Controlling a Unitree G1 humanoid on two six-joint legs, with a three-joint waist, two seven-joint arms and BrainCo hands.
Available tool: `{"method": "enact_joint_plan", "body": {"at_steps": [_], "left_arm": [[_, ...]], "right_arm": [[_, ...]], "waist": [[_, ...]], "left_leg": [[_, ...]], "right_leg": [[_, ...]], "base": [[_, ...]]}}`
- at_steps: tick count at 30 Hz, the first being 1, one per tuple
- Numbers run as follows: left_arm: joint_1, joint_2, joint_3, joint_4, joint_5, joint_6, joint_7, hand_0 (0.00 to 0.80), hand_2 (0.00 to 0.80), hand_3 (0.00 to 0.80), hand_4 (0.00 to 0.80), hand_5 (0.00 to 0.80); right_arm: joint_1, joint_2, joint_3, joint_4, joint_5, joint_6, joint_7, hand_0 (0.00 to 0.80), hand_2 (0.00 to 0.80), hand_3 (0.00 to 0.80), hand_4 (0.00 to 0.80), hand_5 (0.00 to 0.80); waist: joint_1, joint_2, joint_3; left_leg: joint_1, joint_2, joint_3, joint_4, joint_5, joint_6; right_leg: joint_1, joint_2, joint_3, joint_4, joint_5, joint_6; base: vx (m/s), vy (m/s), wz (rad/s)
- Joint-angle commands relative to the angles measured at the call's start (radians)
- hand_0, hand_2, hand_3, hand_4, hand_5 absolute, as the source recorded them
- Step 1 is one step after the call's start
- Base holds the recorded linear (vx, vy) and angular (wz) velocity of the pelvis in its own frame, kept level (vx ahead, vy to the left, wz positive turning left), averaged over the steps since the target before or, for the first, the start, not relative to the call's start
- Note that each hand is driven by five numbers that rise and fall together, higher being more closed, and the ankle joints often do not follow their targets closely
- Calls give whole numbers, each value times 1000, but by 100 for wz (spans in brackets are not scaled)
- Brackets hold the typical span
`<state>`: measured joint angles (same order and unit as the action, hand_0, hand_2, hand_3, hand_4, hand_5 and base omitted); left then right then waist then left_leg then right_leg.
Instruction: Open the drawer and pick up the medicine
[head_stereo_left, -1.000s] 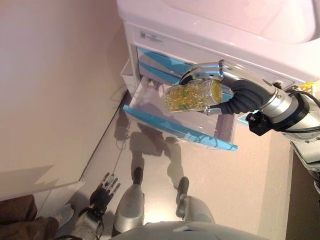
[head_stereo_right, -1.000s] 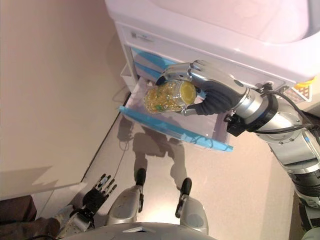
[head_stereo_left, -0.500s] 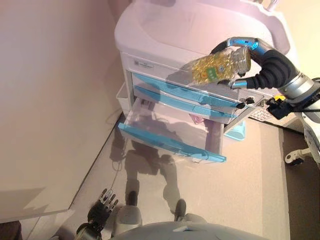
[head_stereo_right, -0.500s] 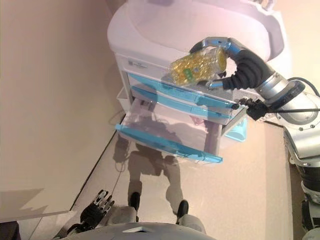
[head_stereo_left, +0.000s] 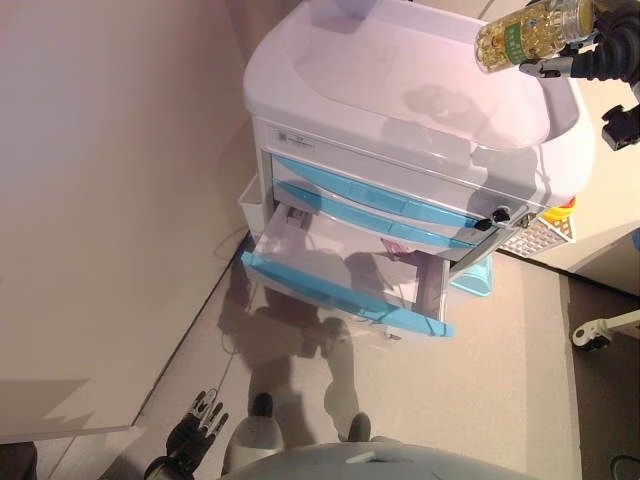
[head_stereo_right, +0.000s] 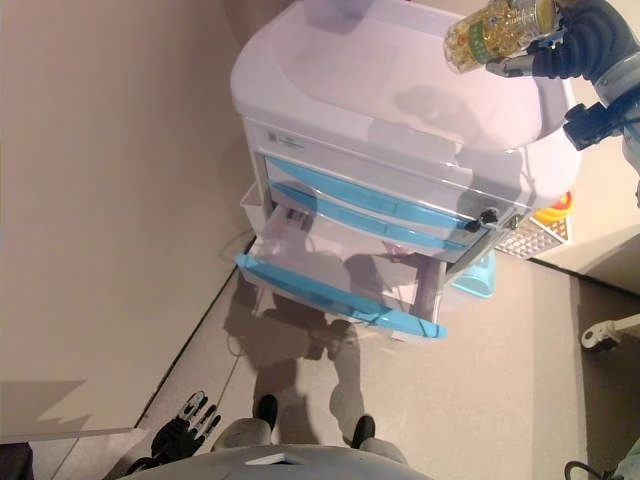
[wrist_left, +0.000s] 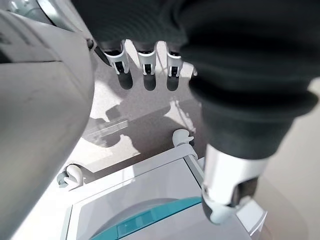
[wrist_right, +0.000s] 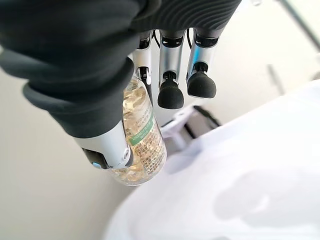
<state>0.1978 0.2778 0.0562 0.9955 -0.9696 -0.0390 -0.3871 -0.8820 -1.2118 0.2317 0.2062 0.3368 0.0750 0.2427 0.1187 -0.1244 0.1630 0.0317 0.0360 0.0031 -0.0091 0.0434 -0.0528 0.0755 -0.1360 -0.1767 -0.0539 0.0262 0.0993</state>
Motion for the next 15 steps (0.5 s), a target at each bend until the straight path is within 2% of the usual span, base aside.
{"method": "enact_joint_plan", "body": {"at_steps": [1,9,15], "left_arm": [[27,67,-11,-9,39,16,5,0,0,0,0,0],[25,98,-17,-39,37,49,28,0,0,0,0,0],[26,110,-14,-56,46,73,38,0,0,0,0,0]], "right_arm": [[-159,-74,102,64,-7,-6,-5,800,800,800,800,800],[-391,-104,394,235,-118,-16,133,800,800,800,800,800],[-482,-75,529,292,-139,-37,227,800,800,800,800,800]], "waist": [[42,-21,-52],[62,-32,-51],[76,-36,-52]], "left_leg": [[-22,-17,-37,28,-90,4],[-17,-19,-51,20,-85,6],[-13,-19,-60,13,-80,7]], "right_leg": [[-26,-11,-42,66,-13,37],[-16,-12,-51,62,-12,36],[-11,-13,-60,61,-11,35]], "base": [[32,-1,2],[0,0,0],[9,-4,3]]}}
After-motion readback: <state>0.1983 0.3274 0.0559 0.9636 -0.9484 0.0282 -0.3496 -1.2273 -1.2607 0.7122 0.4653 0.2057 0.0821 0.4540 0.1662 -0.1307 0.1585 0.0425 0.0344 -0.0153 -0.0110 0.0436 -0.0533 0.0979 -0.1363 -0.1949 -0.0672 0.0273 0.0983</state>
